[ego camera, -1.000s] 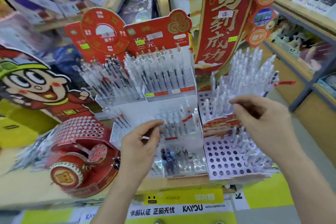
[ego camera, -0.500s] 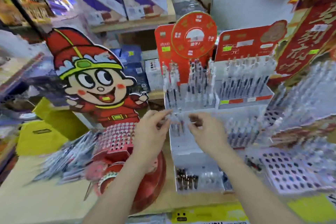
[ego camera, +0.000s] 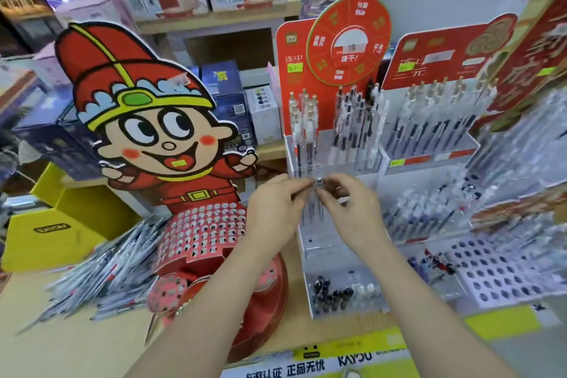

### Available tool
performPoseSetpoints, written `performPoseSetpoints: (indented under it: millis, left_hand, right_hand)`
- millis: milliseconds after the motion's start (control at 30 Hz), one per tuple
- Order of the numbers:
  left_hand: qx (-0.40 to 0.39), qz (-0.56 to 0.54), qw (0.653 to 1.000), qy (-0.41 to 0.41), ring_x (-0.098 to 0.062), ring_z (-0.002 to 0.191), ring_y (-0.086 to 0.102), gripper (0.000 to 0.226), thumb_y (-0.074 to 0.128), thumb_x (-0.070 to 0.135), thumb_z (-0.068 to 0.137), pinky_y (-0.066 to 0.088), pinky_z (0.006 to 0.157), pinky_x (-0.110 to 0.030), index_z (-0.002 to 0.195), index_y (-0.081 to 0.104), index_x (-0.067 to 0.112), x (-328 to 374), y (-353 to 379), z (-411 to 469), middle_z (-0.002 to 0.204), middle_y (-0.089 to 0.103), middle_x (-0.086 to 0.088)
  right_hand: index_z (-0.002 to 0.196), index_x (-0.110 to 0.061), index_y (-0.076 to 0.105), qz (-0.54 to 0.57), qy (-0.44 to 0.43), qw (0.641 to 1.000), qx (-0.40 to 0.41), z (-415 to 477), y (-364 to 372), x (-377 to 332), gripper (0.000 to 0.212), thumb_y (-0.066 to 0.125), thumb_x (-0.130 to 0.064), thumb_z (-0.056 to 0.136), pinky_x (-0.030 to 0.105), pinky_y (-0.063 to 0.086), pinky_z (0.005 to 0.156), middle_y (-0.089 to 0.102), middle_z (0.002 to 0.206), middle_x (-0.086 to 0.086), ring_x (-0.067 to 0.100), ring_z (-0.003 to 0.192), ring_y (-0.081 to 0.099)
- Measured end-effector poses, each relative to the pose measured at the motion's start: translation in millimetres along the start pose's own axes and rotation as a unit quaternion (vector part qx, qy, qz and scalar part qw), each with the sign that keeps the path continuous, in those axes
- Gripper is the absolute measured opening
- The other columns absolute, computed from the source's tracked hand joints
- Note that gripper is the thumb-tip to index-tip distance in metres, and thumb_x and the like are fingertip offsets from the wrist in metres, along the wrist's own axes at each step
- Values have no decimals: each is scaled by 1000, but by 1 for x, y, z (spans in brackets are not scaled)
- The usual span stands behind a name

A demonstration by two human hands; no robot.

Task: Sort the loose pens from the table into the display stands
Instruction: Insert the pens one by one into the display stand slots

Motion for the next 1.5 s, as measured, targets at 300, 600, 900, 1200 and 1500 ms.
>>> performPoseSetpoints:
  millis: [300, 600, 900, 1200, 1500]
  left_hand:
    - [24, -18, 998, 51, -15, 69, 63, 17, 68, 23, 84, 54, 62, -32, 99, 76, 24, 3, -2, 4, 76, 64, 4]
    - [-8, -19, 997, 78, -2, 65, 44, 25, 73, 21, 83, 52, 62, -30, 108, 73, 24, -5, -5, 4, 68, 44, 21]
    - [-66, 29, 993, 98, -18, 74, 58, 33, 63, 27, 91, 52, 62, -36, 124, 64, 31, -3, -7, 1, 81, 57, 7]
    - [-70, 12, 994, 77, -10, 69, 51, 33, 59, 23, 93, 52, 64, -35, 125, 62, 33, 0, -3, -1, 81, 60, 6]
    - [-47, -14, 998, 43, -13, 78, 60, 38, 61, 18, 92, 52, 71, -36, 127, 61, 32, 1, -3, -12, 89, 67, 3]
  right_hand:
    - [97, -13, 66, -30, 38, 999, 11, 2, -9, -5, 14, 71, -22, 87, 28, 50, 75, 69, 82, -5, 12, 80, 64]
    - [89, -9, 71, -128, -54, 987, 85, -3, -7, -12, 12, 72, -20, 87, 34, 53, 65, 72, 79, 4, 23, 74, 67]
    - [91, -8, 68, -78, 64, 992, 77, 1, -19, 6, 21, 71, -29, 88, 34, 50, 73, 66, 77, 1, 22, 77, 63]
    - [97, -11, 69, -70, 3, 998, -9, 5, -12, -5, 14, 67, -22, 91, 40, 55, 77, 72, 85, 3, 21, 80, 67]
    - [99, -12, 70, -74, -20, 996, -39, 12, -16, 1, 19, 70, -28, 89, 37, 54, 78, 74, 86, 2, 19, 80, 68]
Point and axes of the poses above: each hand's wrist, its own z-axis towards the middle knuckle, its own y-axis out of the palm, x = y × z, the point moved 6 cm from there along z, towards the middle knuckle
